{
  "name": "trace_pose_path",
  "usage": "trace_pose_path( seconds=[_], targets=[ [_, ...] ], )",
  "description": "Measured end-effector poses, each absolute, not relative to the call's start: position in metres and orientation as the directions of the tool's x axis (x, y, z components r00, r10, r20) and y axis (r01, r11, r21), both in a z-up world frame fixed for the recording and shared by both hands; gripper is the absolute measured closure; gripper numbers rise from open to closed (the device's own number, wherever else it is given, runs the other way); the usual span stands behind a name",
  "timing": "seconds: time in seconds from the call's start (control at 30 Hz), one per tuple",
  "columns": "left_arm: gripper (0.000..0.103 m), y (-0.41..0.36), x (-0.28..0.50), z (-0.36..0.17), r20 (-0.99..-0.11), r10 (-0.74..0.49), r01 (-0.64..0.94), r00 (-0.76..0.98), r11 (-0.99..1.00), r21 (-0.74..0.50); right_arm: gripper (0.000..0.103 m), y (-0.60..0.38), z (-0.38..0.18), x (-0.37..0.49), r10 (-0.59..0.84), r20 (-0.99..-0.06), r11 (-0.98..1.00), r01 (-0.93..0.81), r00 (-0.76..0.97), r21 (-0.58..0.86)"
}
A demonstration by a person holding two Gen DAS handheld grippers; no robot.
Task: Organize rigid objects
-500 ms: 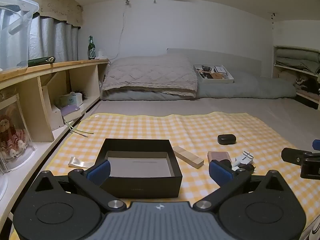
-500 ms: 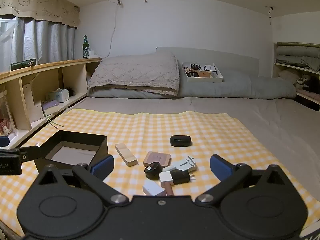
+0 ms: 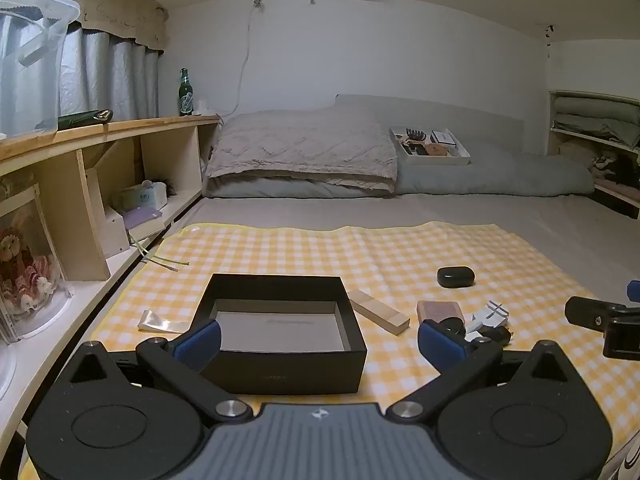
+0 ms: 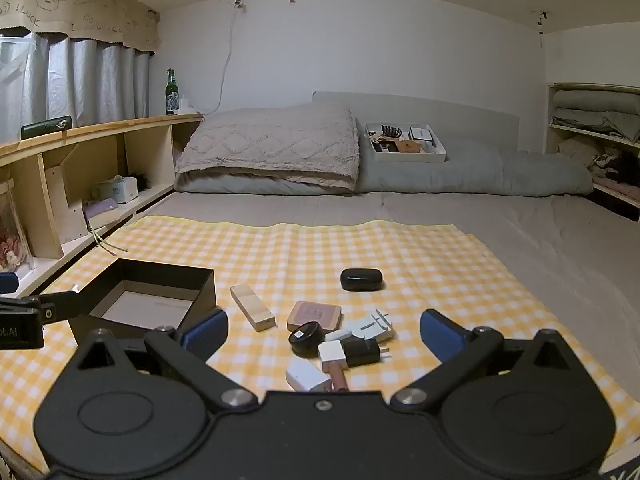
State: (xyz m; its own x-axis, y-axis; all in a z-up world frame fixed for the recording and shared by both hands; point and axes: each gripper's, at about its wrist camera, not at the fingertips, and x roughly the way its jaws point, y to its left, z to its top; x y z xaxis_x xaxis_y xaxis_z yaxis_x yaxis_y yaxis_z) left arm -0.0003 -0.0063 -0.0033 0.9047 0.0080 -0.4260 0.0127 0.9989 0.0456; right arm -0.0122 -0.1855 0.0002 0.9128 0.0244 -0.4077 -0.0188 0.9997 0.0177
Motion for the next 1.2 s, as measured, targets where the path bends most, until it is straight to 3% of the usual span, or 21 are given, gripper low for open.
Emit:
trace_pose_path(
  seconds=[1.2],
  targets=[
    [0.000, 0.002, -0.001, -0.004, -0.432, 0.007, 0.014, 0.902, 0.999, 0.046, 0.000, -0.183, 0.001, -0.013, 0.024, -0.413, 1.000, -0.019, 0.910, 0.016]
  ],
)
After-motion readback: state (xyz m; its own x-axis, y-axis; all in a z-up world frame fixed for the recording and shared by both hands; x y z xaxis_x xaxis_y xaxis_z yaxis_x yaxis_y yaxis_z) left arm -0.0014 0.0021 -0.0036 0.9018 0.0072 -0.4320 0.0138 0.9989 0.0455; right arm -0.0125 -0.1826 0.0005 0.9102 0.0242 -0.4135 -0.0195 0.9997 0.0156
